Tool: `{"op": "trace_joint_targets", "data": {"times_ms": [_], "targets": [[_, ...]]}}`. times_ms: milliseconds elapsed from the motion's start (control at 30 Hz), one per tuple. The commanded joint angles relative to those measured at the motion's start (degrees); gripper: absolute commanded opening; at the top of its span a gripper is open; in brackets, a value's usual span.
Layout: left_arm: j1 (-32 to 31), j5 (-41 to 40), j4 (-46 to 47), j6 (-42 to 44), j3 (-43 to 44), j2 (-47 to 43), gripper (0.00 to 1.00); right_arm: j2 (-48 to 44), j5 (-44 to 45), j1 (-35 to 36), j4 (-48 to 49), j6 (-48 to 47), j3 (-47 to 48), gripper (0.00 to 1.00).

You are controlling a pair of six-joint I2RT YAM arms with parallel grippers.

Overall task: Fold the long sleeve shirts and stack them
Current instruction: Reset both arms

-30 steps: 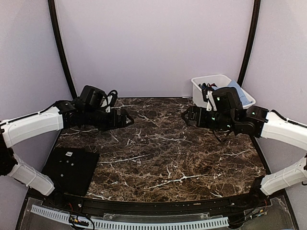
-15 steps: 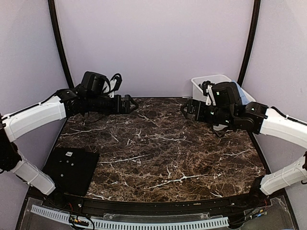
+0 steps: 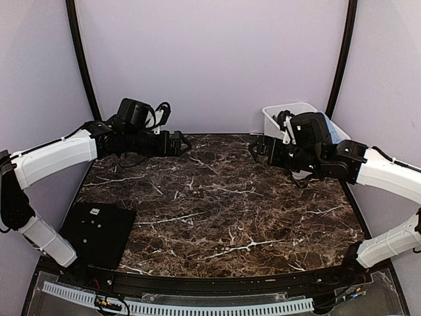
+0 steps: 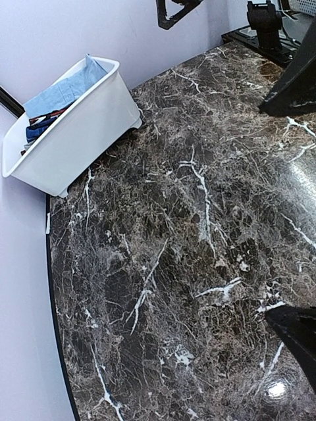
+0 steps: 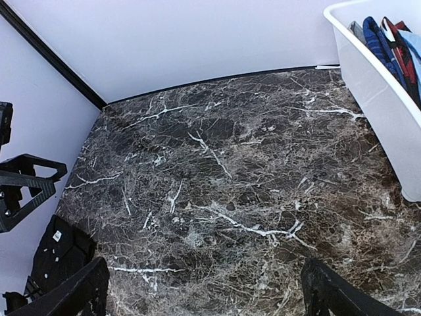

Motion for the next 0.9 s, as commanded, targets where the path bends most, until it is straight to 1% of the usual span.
{"op": "trace_joint_targets", "data": {"times_ms": [0,600,867], "targets": [[0.32,0.16,2.00,-0.42,0.90,-0.91,0.99,-0.33,1.78,-0.26,1.68,-1.09,1.00,0.99],[0.32,-0.18,2.19,-2.37,1.37,0.30,0.99,-3.52,2.05,-0.33,1.28,-1.40,-2.57,0.99],[0.32,-0.76,1.77,-2.40,0.89,-0.07,0.99,-3.07,1.73,-0.33,1.54,-1.72,-2.81,0.99]]}}
